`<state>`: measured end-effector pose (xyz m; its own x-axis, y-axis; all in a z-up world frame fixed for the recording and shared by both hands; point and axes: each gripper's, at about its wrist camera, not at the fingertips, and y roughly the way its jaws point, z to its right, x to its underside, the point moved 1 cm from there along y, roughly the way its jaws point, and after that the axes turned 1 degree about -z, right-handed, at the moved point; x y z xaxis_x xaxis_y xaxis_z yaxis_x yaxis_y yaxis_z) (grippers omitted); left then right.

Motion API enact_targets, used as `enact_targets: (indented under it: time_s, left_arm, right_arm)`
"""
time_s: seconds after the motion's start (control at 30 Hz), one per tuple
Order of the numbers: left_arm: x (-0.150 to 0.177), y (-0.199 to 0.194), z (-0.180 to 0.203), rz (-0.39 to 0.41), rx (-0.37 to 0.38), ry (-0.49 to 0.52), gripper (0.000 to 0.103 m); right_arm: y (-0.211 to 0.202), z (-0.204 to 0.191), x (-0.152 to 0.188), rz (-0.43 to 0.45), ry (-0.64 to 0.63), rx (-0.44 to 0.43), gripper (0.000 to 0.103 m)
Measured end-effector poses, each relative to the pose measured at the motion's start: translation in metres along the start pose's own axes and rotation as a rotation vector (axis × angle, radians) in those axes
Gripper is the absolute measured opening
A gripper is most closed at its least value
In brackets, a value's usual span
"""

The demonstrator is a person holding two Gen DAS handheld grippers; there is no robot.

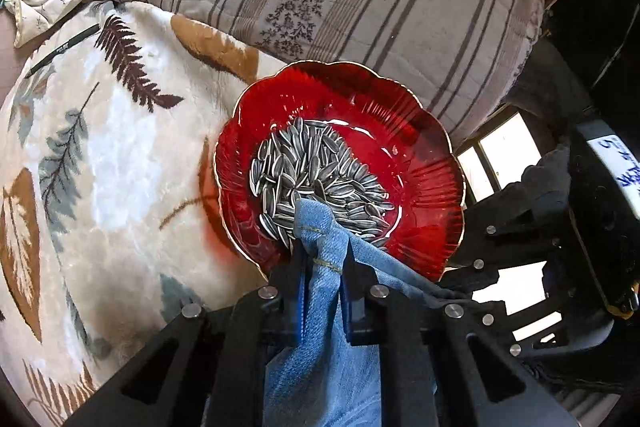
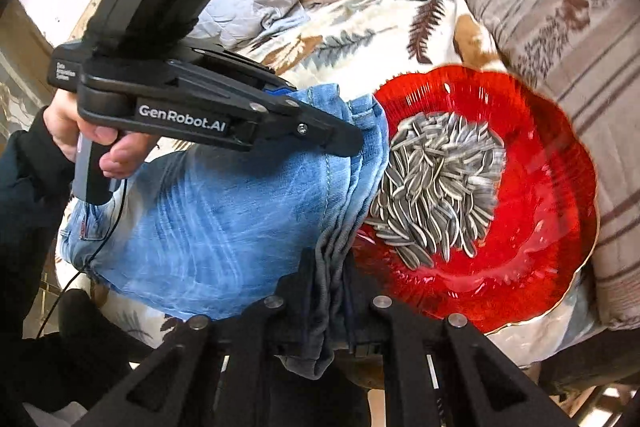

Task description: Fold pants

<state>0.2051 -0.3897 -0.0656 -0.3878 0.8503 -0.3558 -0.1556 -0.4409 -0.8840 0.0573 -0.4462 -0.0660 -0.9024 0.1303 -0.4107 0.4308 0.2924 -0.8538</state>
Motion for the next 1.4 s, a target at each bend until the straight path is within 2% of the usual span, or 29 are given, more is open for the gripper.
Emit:
enact_targets:
  time_s: [0.13, 0.23, 0.33, 0.47, 0.53, 0.67, 0.73, 0.77, 0.8, 0.83, 0.87, 0.9, 0.93, 0.97, 1.03, 1.13, 1.23, 1.4]
  left_arm:
    - [0.008, -0.029, 0.001, 0.005, 0.001, -0.014, 0.015]
    - [0.023, -0.066, 0.006, 0.011, -0.052, 0.027, 0.016]
    - [0.047, -0.099, 0.007, 0.019, -0.122, 0.067, 0.018]
    - [0.098, -0.134, -0.005, 0.022, -0.201, 0.081, 0.02]
    - [0.126, -0.138, -0.012, 0.008, -0.231, 0.061, 0.02]
    - [0.189, -0.112, -0.048, -0.07, -0.37, -0.015, 0.02]
    - [0.219, -0.089, -0.078, -0.142, -0.424, -0.098, 0.02]
    - [0.236, -0.079, -0.092, -0.203, -0.472, -0.153, 0.02]
    - [0.249, -0.079, -0.097, -0.222, -0.479, -0.193, 0.02]
    - [0.26, -0.089, -0.096, -0.2, -0.465, -0.214, 0.028]
    - [0.266, -0.098, -0.092, -0.171, -0.455, -0.224, 0.038]
    - [0.274, -0.114, -0.085, -0.126, -0.455, -0.234, 0.068]
    - [0.28, -0.132, -0.075, -0.077, -0.483, -0.239, 0.087]
    - [0.285, -0.147, -0.066, -0.029, -0.502, -0.242, 0.088]
    - [0.29, -0.168, -0.053, 0.021, -0.475, -0.266, 0.088]
    - [0.29, -0.187, -0.035, 0.089, -0.453, -0.354, 0.088]
    - [0.284, -0.178, -0.031, 0.116, -0.411, -0.461, 0.088]
    - [0.27, -0.128, -0.041, 0.124, -0.354, -0.604, 0.088]
  right_arm:
    - [-0.01, -0.001, -0.001, 0.033, -0.01, -0.03, 0.013]
    - [-0.031, -0.022, -0.009, 0.081, -0.05, -0.068, 0.013]
    - [-0.042, -0.052, -0.016, 0.112, -0.101, -0.135, 0.013]
    - [-0.044, -0.111, -0.019, 0.122, -0.185, -0.216, 0.013]
    - [-0.032, -0.137, -0.016, 0.11, -0.212, -0.239, 0.013]
    - [0.03, -0.189, -0.006, 0.069, -0.241, -0.19, 0.013]
    - [0.075, -0.206, -0.001, 0.009, -0.256, -0.138, 0.015]
    - [0.097, -0.213, 0.001, -0.037, -0.265, -0.11, 0.015]
    - [0.111, -0.216, 0.003, -0.085, -0.26, -0.092, 0.016]
    - [0.12, -0.219, 0.007, -0.126, -0.246, -0.091, 0.024]
    - [0.115, -0.221, 0.008, -0.117, -0.249, -0.109, 0.032]
    - [0.106, -0.223, 0.009, -0.1, -0.266, -0.132, 0.061]
    - [0.092, -0.225, 0.011, -0.076, -0.289, -0.152, 0.086]
    - [0.076, -0.223, 0.012, -0.036, -0.301, -0.156, 0.088]
    - [0.047, -0.216, 0.013, 0.029, -0.327, -0.174, 0.088]
    - [0.019, -0.193, 0.008, 0.085, -0.322, -0.152, 0.088]
    - [0.014, -0.171, -0.002, 0.087, -0.296, -0.113, 0.088]
    - [0.032, -0.136, -0.026, 0.058, -0.27, -0.085, 0.088]
